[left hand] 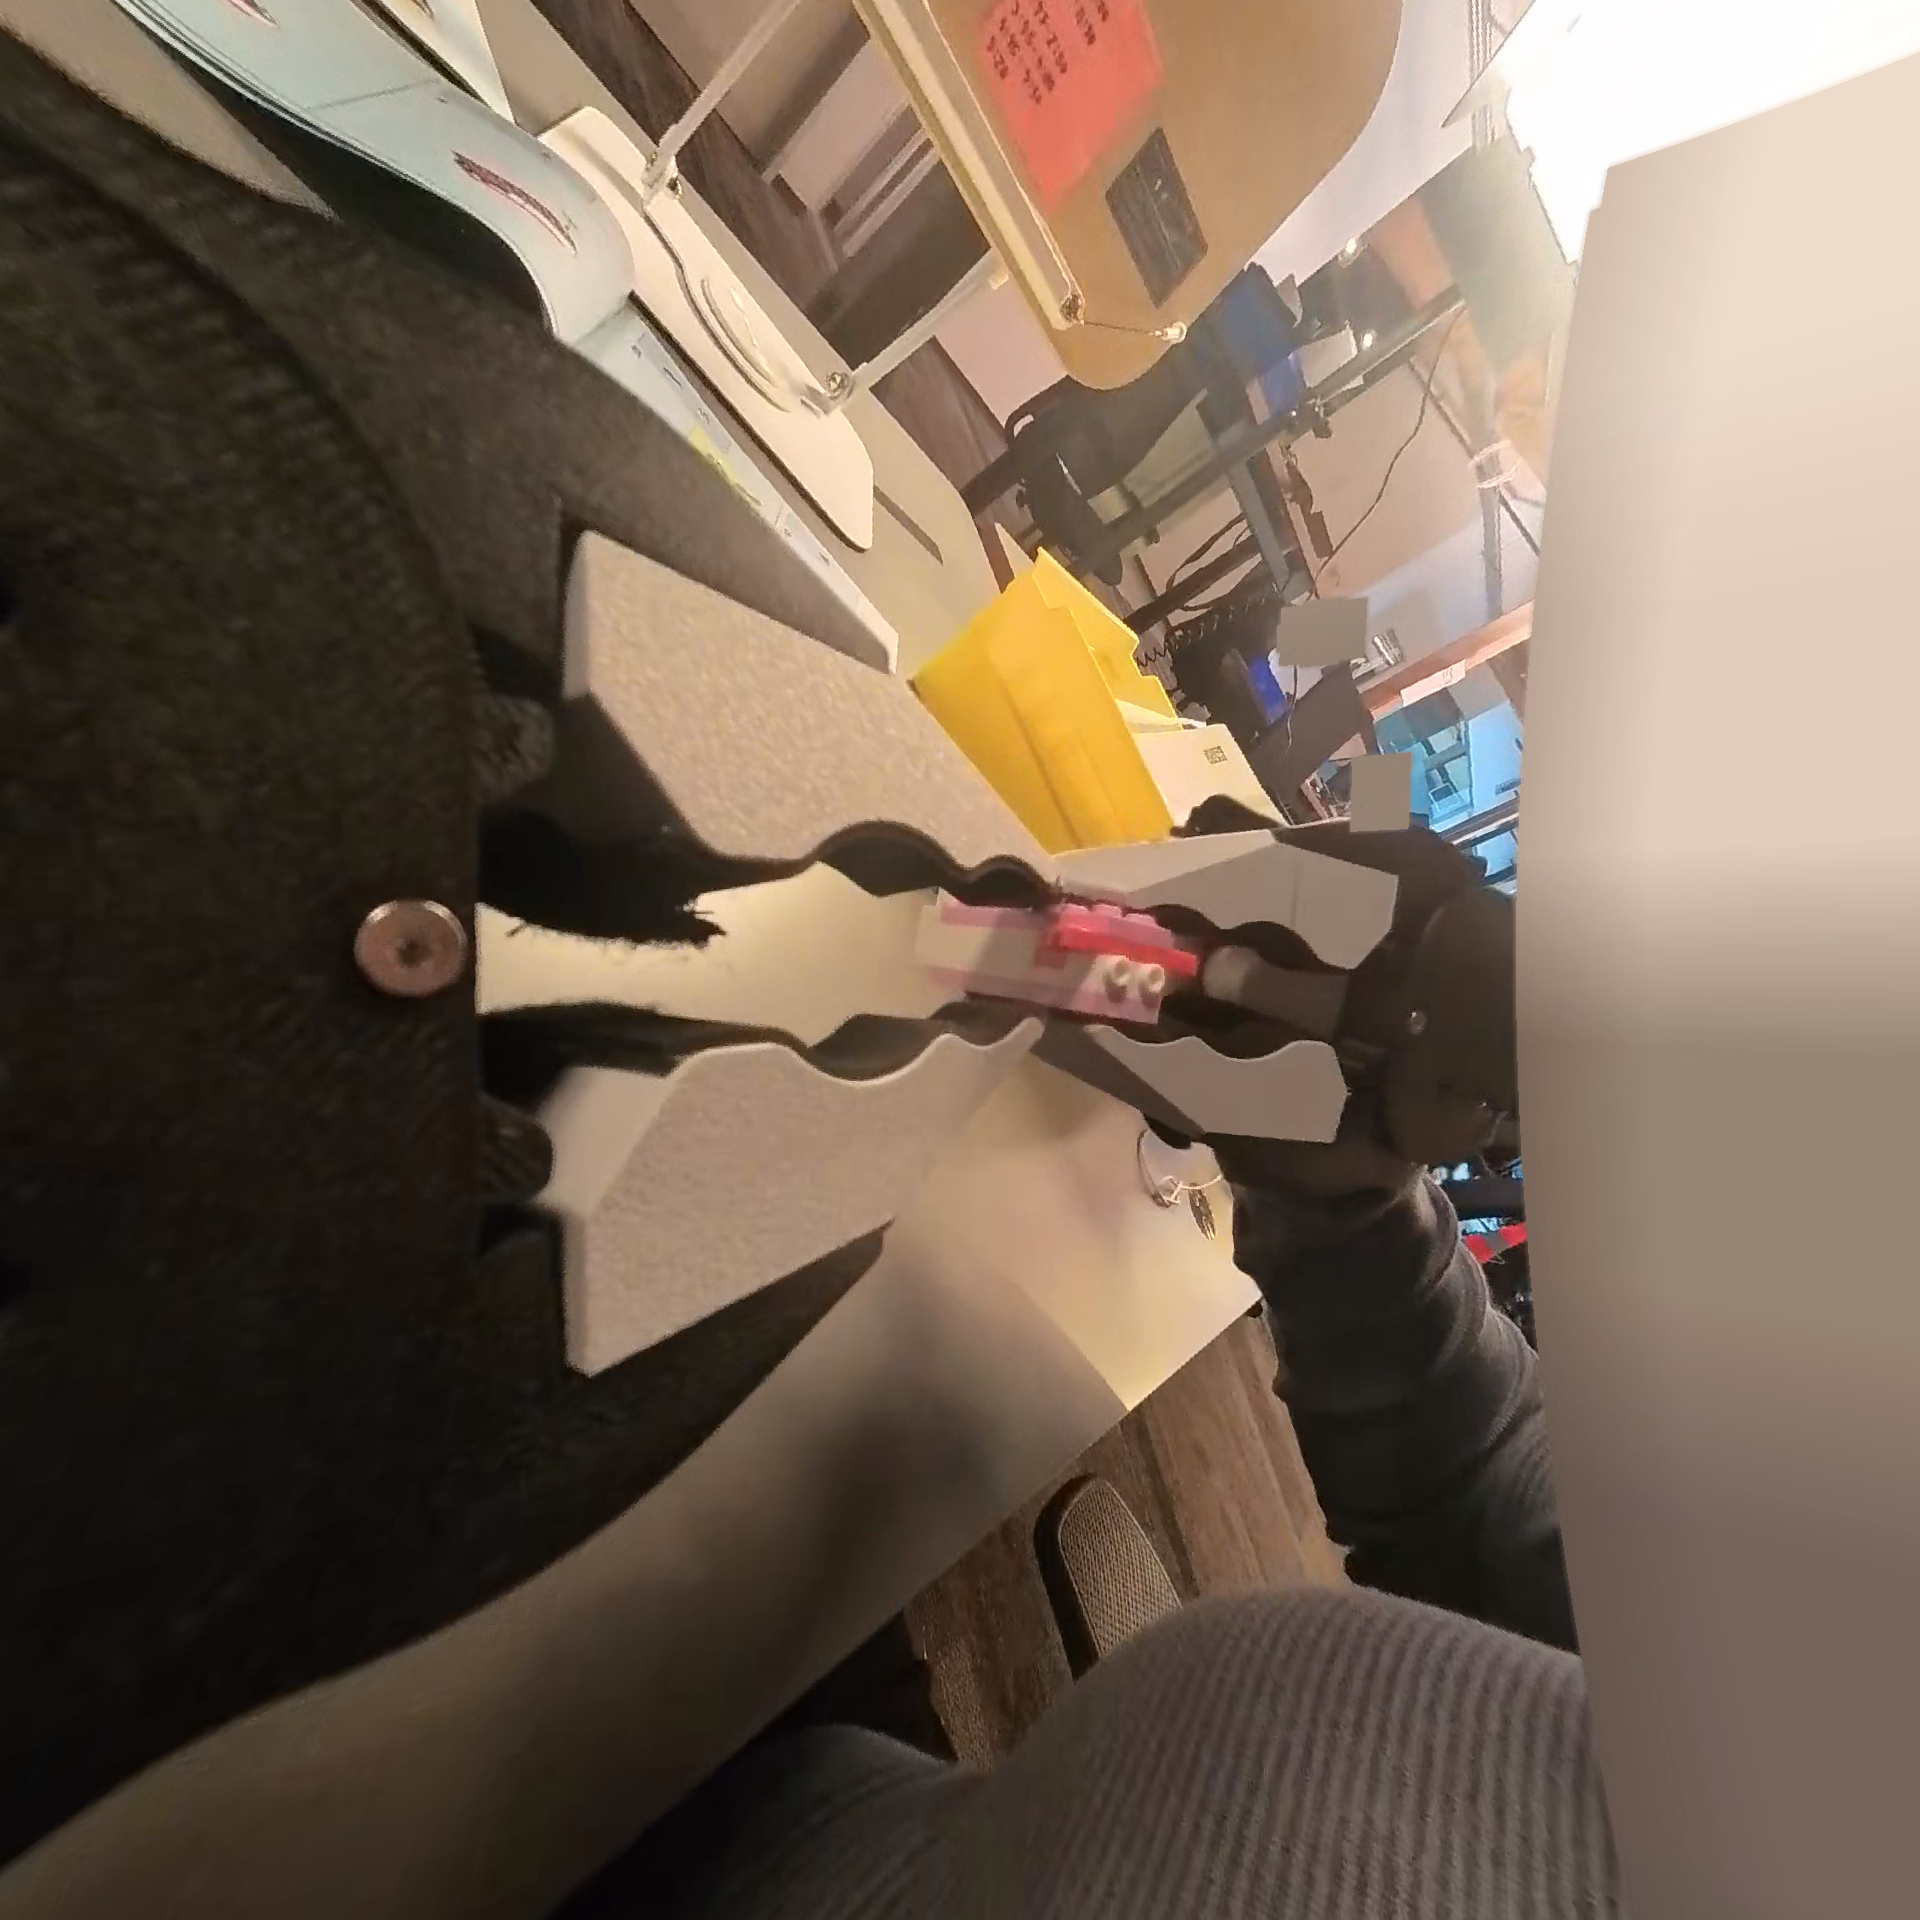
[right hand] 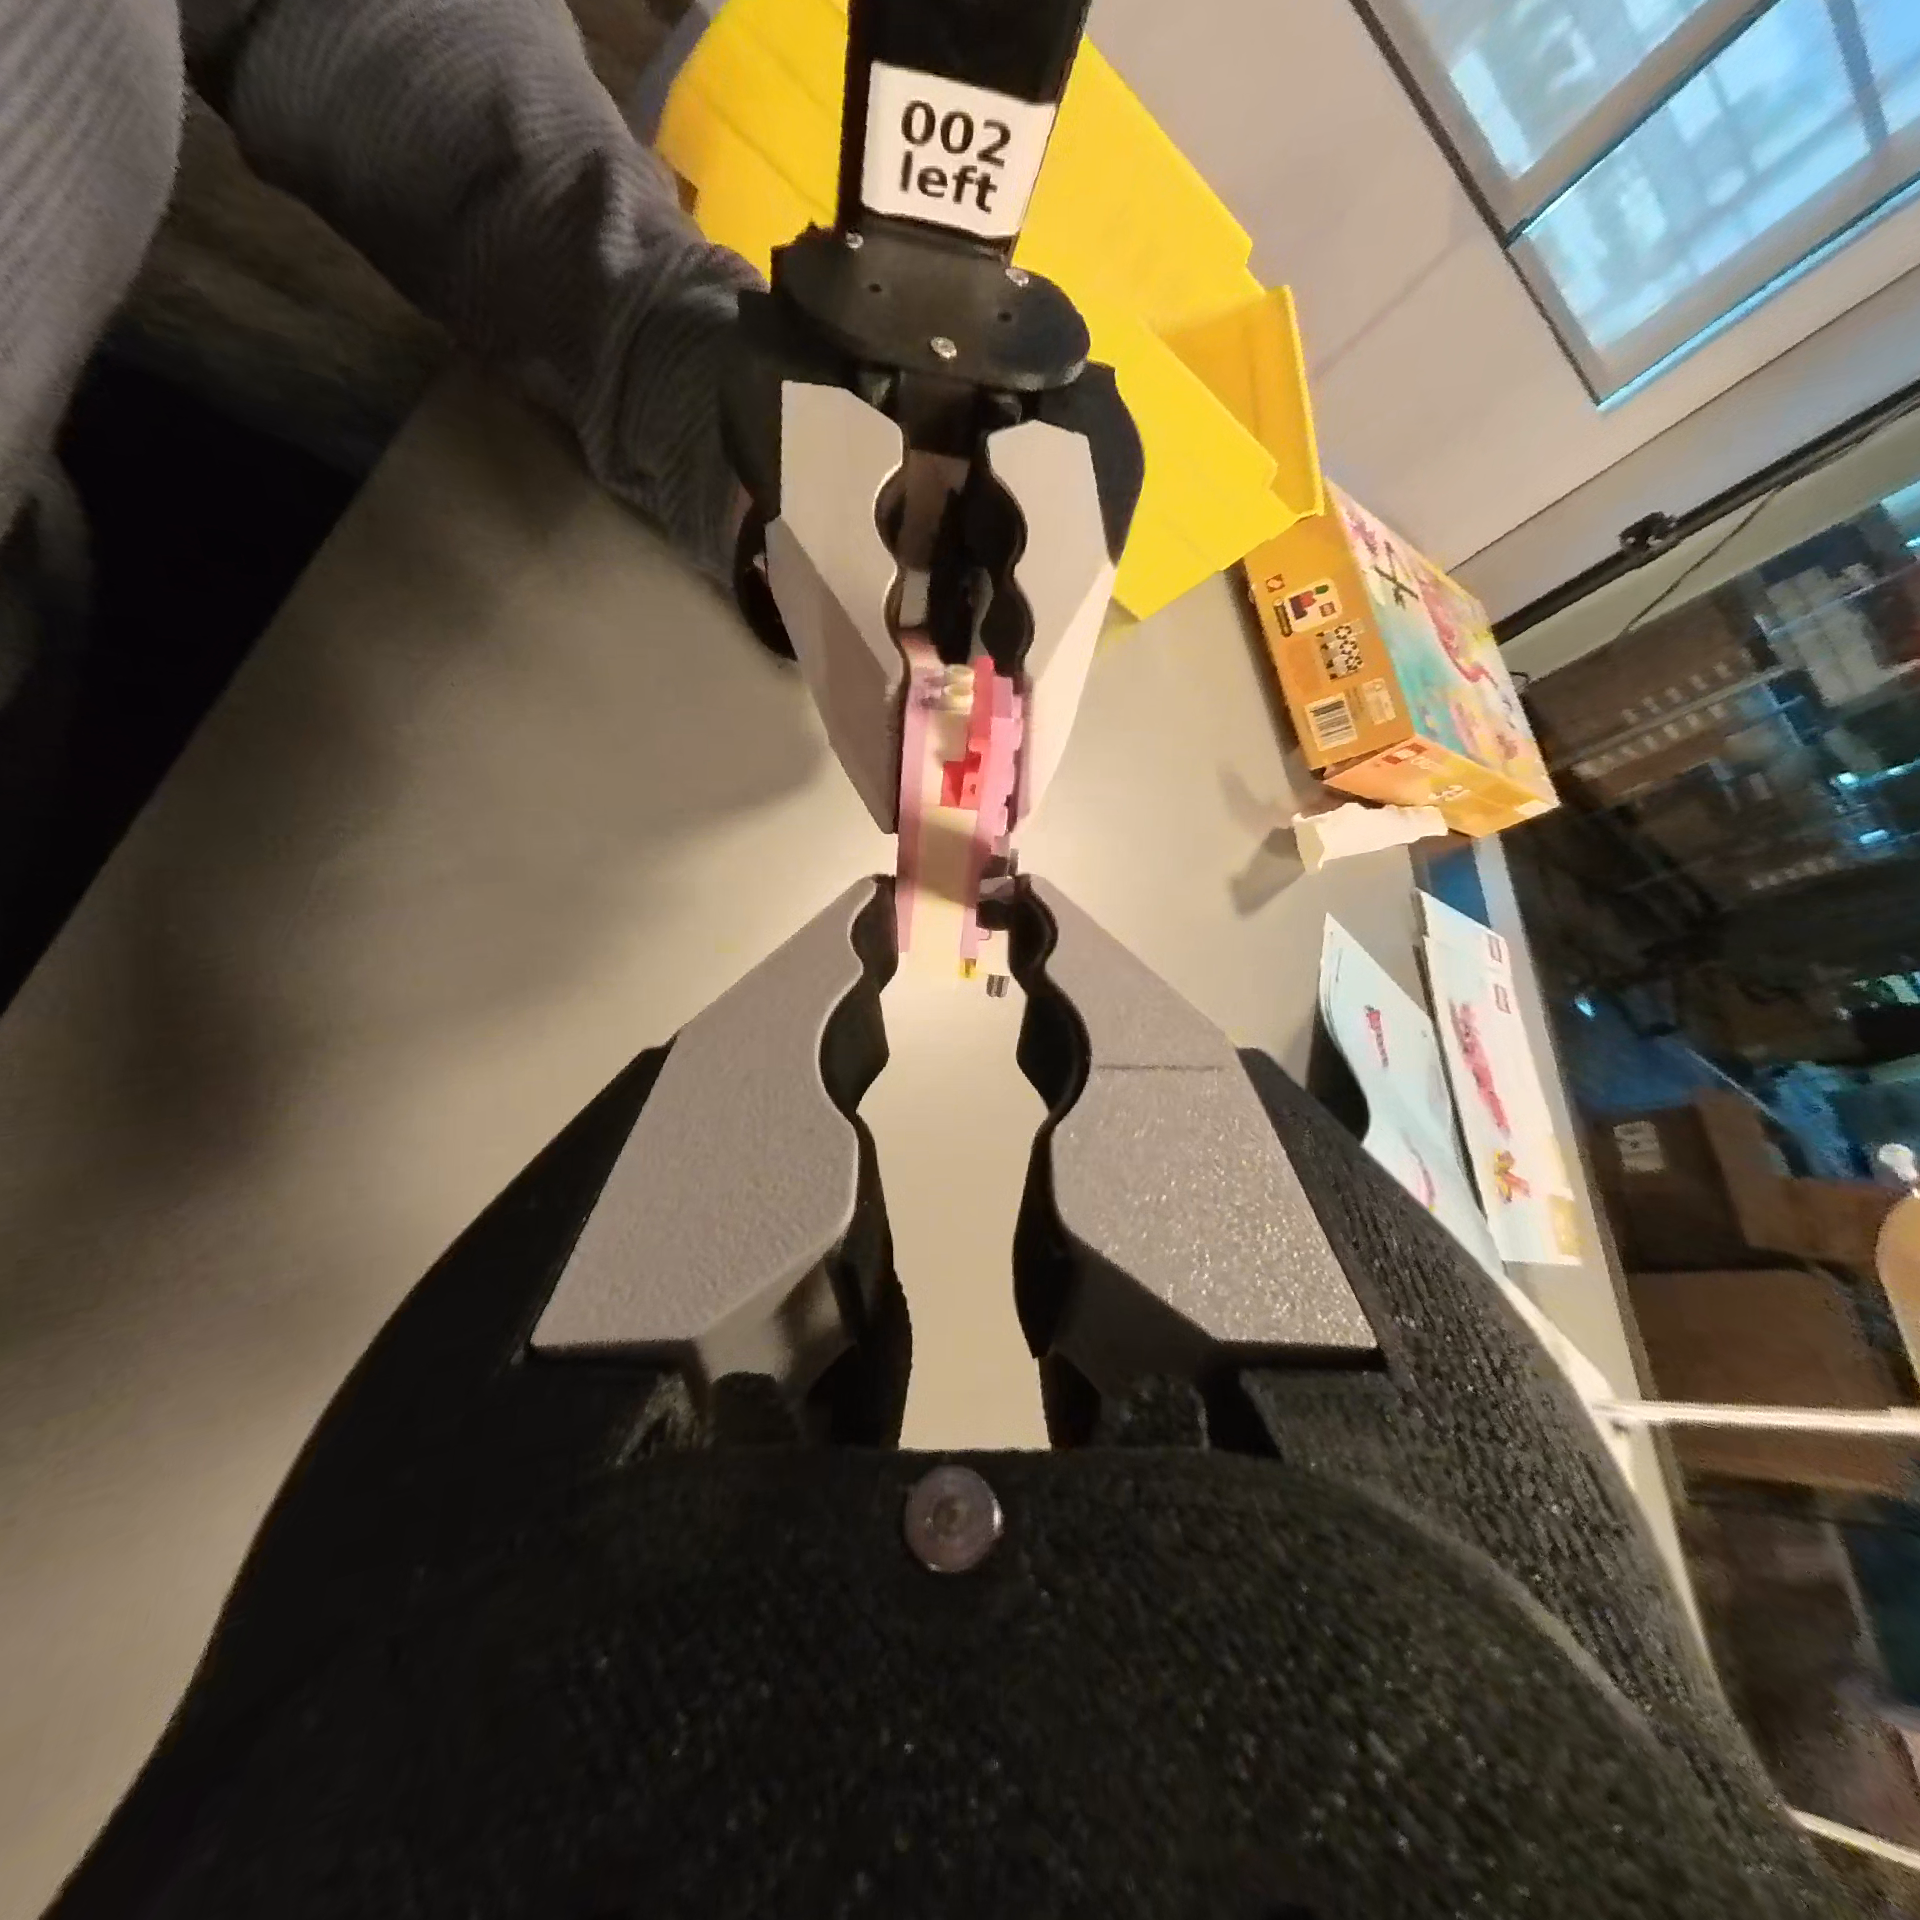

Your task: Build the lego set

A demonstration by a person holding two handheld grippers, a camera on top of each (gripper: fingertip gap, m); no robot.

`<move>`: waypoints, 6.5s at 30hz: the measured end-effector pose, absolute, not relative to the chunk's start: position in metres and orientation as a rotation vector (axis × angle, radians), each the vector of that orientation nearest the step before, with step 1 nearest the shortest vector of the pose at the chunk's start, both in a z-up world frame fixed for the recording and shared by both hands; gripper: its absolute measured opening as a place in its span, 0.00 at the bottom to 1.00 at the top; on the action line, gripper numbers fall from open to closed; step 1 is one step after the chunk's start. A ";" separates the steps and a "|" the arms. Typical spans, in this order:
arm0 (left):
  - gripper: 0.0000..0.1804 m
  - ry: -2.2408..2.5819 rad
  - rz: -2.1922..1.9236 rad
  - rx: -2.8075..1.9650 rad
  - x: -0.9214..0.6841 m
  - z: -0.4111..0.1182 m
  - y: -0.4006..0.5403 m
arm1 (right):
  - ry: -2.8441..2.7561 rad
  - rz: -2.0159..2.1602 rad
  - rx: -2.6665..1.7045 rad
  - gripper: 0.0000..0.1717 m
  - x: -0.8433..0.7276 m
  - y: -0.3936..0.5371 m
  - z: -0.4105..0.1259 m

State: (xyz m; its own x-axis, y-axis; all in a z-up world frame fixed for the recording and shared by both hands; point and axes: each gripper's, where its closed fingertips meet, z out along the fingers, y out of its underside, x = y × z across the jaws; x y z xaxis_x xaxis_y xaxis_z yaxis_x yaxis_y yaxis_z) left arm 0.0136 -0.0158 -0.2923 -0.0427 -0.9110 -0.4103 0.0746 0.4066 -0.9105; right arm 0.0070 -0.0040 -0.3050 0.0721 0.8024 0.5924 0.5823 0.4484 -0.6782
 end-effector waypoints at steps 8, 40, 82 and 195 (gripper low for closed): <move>0.10 1.248 -1.279 -0.837 -0.002 -0.271 -0.012 | -1.442 0.390 -1.324 0.35 0.002 0.006 -0.295; 0.14 1.273 -1.106 -1.501 0.020 -0.340 0.035 | -1.554 -0.578 -1.049 0.16 0.032 0.060 -0.331; 0.38 1.126 -0.797 -1.616 -0.033 -0.320 0.025 | -0.437 -0.052 -1.292 0.07 0.110 0.163 -0.287; 0.00 1.665 0.204 -2.799 -0.425 -0.398 0.100 | -0.511 -0.148 -1.293 0.02 0.100 0.164 -0.292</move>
State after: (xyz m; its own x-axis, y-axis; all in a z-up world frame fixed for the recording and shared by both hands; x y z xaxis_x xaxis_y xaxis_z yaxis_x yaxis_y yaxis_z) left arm -0.4247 0.1004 -0.3980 0.4731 -0.8799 -0.0448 -0.8648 -0.4735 0.1673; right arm 0.0996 0.1637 -0.2920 0.8800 0.1759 0.4413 0.3842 0.2826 -0.8789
